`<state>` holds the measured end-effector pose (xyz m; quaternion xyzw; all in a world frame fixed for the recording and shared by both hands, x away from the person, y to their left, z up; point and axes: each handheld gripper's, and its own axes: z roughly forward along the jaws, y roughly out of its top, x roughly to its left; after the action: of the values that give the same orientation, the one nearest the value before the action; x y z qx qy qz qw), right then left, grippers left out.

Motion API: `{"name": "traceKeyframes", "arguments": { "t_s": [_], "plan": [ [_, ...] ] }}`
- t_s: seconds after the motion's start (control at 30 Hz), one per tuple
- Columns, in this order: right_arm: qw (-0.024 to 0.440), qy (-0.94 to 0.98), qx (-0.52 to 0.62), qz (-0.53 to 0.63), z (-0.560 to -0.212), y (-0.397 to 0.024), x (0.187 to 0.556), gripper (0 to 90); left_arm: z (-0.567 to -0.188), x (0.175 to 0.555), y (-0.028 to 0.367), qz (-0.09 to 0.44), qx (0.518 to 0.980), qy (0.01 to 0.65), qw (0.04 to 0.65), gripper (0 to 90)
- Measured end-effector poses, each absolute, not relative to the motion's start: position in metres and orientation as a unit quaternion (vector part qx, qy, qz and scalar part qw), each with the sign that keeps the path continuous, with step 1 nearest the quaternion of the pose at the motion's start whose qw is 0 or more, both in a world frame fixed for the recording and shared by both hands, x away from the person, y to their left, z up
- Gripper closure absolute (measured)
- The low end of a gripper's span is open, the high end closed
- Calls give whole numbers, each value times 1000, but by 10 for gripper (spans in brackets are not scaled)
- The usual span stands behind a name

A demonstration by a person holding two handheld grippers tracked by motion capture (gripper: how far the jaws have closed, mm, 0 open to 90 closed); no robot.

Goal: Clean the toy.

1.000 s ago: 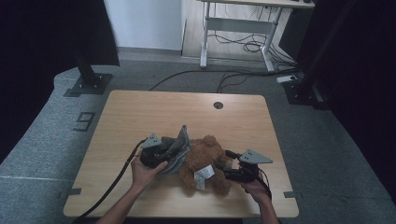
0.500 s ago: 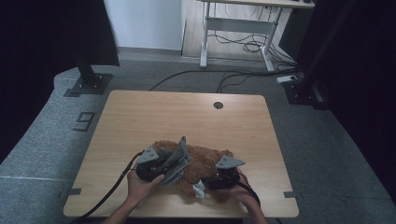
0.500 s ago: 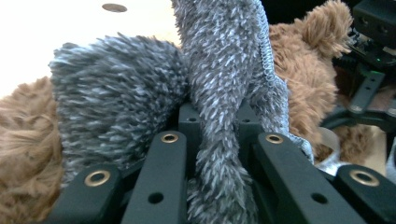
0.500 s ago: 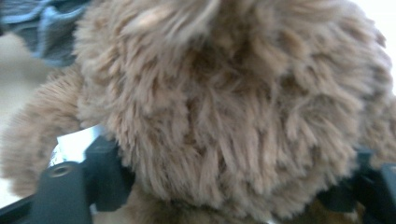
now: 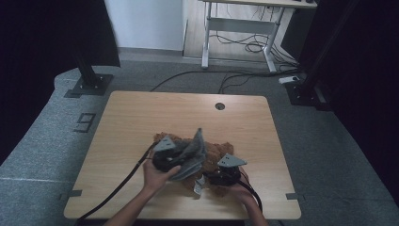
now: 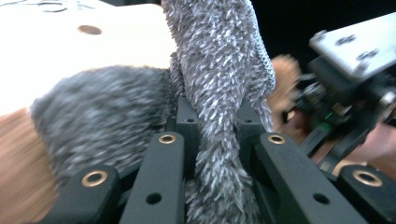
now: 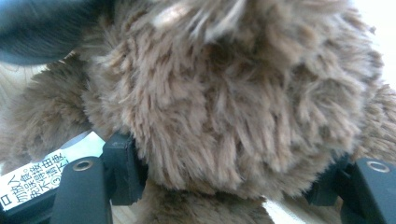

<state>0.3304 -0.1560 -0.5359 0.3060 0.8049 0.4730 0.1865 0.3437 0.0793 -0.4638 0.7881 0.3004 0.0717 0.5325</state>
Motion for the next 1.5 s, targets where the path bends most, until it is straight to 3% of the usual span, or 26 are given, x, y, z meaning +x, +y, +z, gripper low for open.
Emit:
{"name": "traceKeyframes", "arguments": {
  "t_s": [0.13,0.23,0.57,0.87,1.1,1.37,1.5],
  "plan": [
    [189,802,310,474,-537,-159,331,295,-465,352,43,80,799,298,517,764],
    [189,798,318,476,-539,-163,333,311,-472,357,47,77,791,311,521,762],
    [198,806,311,463,-538,-162,330,356,-472,361,108,116,782,346,506,769],
    [198,809,310,459,-539,-160,330,405,-470,368,174,120,741,396,529,771],
    [195,810,309,459,-539,-161,330,413,-485,380,213,127,722,451,510,767],
    [192,810,312,458,-540,-161,330,415,-538,386,226,98,742,495,441,774],
    [191,810,313,458,-540,-162,331,415,-543,385,226,85,743,497,440,776]
  ]
}}
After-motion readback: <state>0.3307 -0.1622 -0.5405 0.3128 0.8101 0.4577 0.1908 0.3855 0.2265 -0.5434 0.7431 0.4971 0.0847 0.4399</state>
